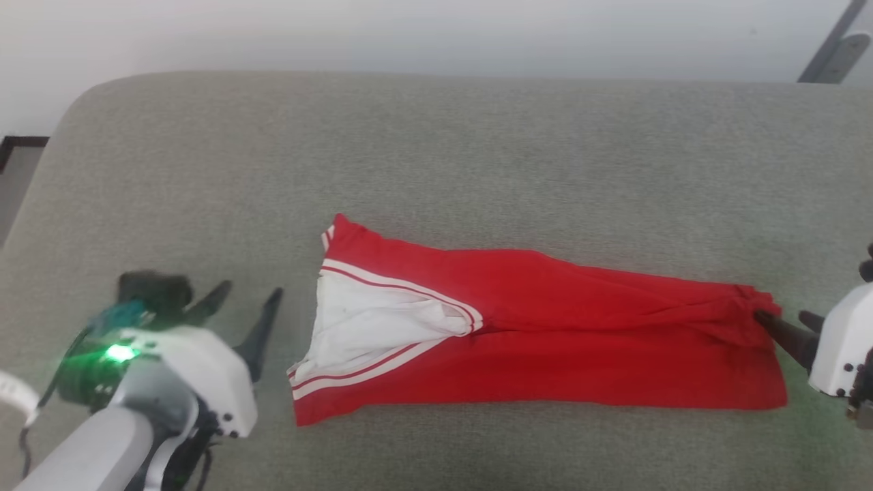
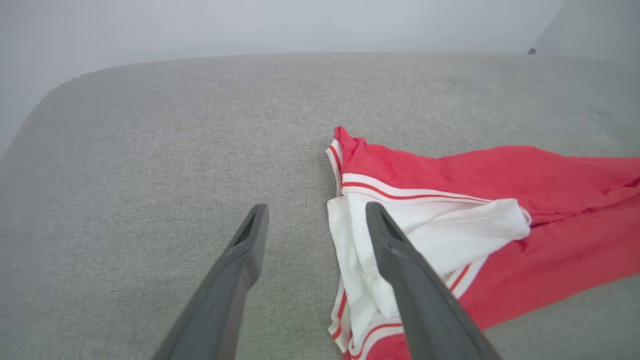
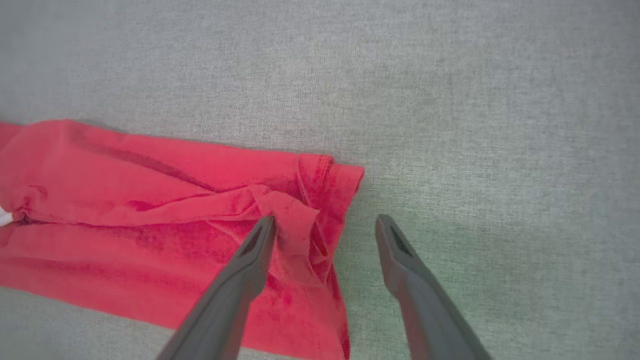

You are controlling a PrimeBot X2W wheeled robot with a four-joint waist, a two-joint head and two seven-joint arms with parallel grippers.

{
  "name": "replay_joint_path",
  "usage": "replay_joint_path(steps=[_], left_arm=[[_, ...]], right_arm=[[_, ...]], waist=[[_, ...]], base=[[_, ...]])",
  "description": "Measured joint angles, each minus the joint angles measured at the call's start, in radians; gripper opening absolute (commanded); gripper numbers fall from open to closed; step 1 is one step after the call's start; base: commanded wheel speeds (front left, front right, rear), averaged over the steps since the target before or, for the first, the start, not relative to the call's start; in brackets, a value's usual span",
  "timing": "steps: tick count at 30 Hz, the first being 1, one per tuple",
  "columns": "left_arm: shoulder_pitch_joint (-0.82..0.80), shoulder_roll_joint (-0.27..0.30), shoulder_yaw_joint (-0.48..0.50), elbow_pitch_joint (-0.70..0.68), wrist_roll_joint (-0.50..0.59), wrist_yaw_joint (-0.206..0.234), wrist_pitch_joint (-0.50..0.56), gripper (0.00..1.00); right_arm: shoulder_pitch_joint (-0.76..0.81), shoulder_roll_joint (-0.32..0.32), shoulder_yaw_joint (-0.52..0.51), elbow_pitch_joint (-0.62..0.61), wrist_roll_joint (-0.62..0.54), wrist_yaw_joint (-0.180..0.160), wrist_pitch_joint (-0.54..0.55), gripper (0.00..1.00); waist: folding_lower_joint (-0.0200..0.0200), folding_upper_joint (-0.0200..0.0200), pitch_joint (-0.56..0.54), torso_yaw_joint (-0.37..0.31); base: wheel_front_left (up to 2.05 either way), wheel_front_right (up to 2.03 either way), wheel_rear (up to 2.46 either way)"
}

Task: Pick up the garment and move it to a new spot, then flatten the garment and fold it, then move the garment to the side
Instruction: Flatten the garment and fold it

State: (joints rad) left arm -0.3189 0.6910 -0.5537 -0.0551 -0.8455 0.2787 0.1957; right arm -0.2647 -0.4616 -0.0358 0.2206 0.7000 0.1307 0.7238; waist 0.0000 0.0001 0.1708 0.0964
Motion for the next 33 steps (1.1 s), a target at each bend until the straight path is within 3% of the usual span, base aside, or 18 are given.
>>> replay_joint_path(steps=[9, 19, 20, 21, 22, 33], left_arm=[[0.130, -0.016, 0.099, 0.059, 0.026, 0.012, -0.302, 1.00], [0.203, -0.077, 0.164, 0.152, -0.016, -0.025, -0.434, 1.00], [0.208, -0.083, 0.171, 0.158, -0.018, -0.031, -0.437, 1.00], [0.213, -0.089, 0.177, 0.165, -0.019, -0.037, -0.442, 1.00], [0.216, -0.096, 0.184, 0.174, -0.019, -0.042, -0.444, 1.00], [0.228, -0.152, 0.247, 0.213, -0.015, -0.095, -0.454, 1.00]], right_arm=[[0.005, 0.029, -0.054, 0.092, -0.007, 0.000, 0.035, 1.00], [-0.053, 0.047, -0.042, 0.269, 0.000, -0.001, 0.081, 1.00], [-0.062, 0.046, -0.032, 0.283, 0.003, -0.003, 0.087, 0.73], [-0.071, 0.045, -0.025, 0.298, 0.008, -0.004, 0.093, 0.06], [-0.080, 0.044, -0.018, 0.311, 0.017, -0.004, 0.098, 0.00], [-0.114, 0.048, 0.017, 0.339, 0.124, 0.000, 0.100, 0.00]], waist=[[0.0001, 0.0000, 0.003, 0.061], [0.0000, 0.0000, 0.005, 0.132], [0.0000, 0.0001, 0.005, 0.136], [0.0000, 0.0000, 0.004, 0.140], [0.0001, 0.0000, 0.004, 0.143], [0.0000, 0.0000, 0.001, 0.148]], base=[[0.00, 0.00, 0.00], [0.00, 0.00, 0.00], [0.00, 0.00, 0.00], [0.00, 0.00, 0.00], [0.00, 0.00, 0.00], [0.00, 0.00, 0.00]])
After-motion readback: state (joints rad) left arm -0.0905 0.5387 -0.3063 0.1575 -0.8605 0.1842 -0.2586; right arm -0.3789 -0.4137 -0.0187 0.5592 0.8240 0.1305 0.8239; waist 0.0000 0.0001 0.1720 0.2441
